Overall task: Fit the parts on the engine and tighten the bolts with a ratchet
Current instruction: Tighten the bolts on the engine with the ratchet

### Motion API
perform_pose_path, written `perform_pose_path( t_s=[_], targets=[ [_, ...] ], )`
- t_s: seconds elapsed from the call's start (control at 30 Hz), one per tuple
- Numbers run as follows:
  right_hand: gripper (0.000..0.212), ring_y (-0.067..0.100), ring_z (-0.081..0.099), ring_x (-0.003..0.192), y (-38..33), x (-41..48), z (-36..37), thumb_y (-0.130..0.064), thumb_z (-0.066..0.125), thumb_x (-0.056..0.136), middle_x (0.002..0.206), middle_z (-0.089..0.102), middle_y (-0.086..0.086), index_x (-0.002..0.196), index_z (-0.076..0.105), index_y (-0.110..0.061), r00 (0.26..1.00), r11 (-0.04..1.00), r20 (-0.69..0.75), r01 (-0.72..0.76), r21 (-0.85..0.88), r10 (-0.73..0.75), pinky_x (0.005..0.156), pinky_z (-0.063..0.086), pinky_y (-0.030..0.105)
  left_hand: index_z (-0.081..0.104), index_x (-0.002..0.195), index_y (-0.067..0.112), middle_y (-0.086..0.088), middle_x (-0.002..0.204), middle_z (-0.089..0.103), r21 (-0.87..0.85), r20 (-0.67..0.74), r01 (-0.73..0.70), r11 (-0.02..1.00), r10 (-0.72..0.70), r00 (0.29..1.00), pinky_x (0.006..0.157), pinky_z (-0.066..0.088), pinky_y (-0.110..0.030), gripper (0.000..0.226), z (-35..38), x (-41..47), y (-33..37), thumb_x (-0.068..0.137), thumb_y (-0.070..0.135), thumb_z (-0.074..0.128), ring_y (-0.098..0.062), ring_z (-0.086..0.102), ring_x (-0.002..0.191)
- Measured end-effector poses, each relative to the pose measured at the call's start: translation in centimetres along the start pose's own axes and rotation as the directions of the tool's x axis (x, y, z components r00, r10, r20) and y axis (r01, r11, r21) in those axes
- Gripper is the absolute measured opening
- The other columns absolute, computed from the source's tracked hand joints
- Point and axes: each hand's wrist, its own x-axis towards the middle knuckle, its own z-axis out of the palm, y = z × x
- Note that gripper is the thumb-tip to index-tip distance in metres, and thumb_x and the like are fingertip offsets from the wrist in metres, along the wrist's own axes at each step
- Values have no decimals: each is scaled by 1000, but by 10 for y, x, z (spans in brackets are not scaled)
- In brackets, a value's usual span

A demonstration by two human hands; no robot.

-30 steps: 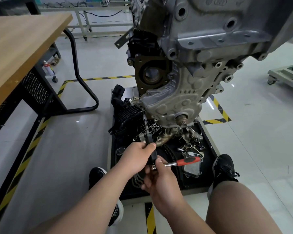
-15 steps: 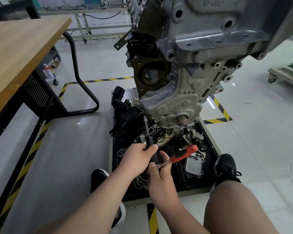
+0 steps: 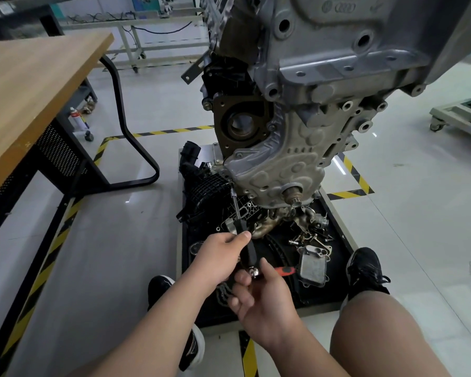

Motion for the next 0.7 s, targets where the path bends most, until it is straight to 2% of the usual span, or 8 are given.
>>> perform_pose_path(
  t_s=[0.1,0.17,0.33,0.4,0.5,0.6,0.7],
  targets=[
    [46,9,27,29,-2,2,-2,-40,36,101,52,38,-3,81,58,-5,991,971,69,-126,205,114,37,36,22,67,66,23,9,45,46,-42,50,41,998,-38,998,36,29,-19,41,2,-1,1,83,59,56,-7,40,35],
    [49,9,28,28,-1,3,-3,-40,38,100,51,38,-4,72,58,-5,985,952,87,-166,257,148,36,36,22,68,72,21,3,54,54,-32,55,48,998,-46,997,37,32,-20,44,3,-1,1,80,62,55,-9,46,40],
    [51,8,27,29,0,4,-3,-39,37,100,51,37,-4,66,57,-6,985,962,88,-167,218,151,37,36,21,68,73,22,2,63,65,23,-2,17,1000,-17,1000,49,40,-25,44,4,0,-2,81,63,55,-7,55,48],
    [47,8,27,30,-1,3,-2,-41,37,100,52,37,-4,74,56,-7,987,970,78,-153,189,140,38,37,21,68,75,19,2,63,65,30,-23,10,1000,-9,1000,51,42,-27,48,5,-1,-2,78,65,54,-8,56,51],
    [41,8,26,33,-1,4,-2,-42,36,102,52,38,-3,92,57,-8,996,992,36,-84,97,81,40,37,22,69,74,23,6,60,66,38,-31,-1,999,2,1000,54,45,-28,44,7,-2,-1,79,64,54,-5,58,49],
    [38,10,23,38,0,5,-5,-39,34,104,55,37,-1,96,58,-11,999,995,-20,45,-91,-47,42,36,25,69,69,27,10,51,60,42,-60,-5,999,7,998,53,42,-26,39,10,-1,0,83,60,56,-4,53,44],
    [31,13,31,40,2,6,-7,-35,33,105,57,42,0,93,52,-14,969,899,-47,205,-386,-241,45,40,29,66,63,22,13,44,52,60,-72,-6,998,11,997,51,38,-24,43,12,0,1,85,58,57,-1,46,38]
  ],
)
